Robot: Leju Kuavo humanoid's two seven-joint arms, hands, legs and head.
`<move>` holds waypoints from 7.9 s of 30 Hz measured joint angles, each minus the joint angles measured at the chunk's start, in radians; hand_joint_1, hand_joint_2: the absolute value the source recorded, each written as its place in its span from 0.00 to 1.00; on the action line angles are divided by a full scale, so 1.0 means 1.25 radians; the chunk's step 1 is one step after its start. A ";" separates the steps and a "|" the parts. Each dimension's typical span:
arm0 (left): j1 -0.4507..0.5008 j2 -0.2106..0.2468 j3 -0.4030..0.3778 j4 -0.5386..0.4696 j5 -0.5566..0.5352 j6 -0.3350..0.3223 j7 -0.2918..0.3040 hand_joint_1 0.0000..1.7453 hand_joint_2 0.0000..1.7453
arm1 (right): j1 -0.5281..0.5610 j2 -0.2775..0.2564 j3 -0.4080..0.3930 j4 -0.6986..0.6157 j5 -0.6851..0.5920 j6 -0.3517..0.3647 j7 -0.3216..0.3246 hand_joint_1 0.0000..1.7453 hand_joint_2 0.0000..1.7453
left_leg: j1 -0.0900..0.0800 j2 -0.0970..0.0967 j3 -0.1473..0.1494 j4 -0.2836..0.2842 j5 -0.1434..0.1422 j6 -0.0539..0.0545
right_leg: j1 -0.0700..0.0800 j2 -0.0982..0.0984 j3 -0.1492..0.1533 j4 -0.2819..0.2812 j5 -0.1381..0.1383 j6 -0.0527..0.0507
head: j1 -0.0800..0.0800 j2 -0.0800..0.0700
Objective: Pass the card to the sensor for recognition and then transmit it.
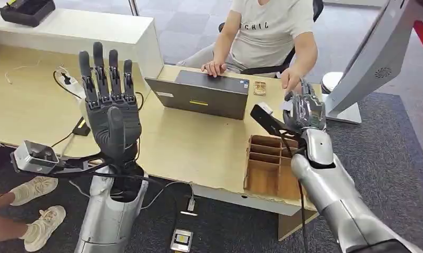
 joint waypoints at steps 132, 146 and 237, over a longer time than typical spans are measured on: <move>0.058 0.080 -0.054 -0.135 -0.029 0.159 -0.001 0.00 1.00 | 0.342 -0.245 -0.069 -0.648 -0.024 0.255 0.200 0.00 1.00 | 0.000 0.000 0.000 0.000 0.000 0.000 | 0.000 0.000 0.000 -0.001 0.000 0.000 | 0.000 0.000; 0.051 0.083 -0.059 -0.134 -0.016 0.165 -0.001 0.00 1.00 | 0.347 -0.238 -0.060 -0.634 -0.027 0.271 0.155 0.00 1.00 | 0.000 0.000 0.000 0.000 0.000 0.000 | 0.000 0.000 0.000 0.000 0.000 0.000 | 0.000 0.000; 0.034 0.045 -0.016 -0.111 -0.064 0.120 -0.001 0.00 1.00 | 0.204 -0.102 0.007 -0.266 -0.057 0.190 0.067 0.39 1.00 | 0.000 0.001 0.001 0.000 0.000 0.000 | 0.000 0.000 0.000 -0.001 0.001 0.000 | 0.000 0.000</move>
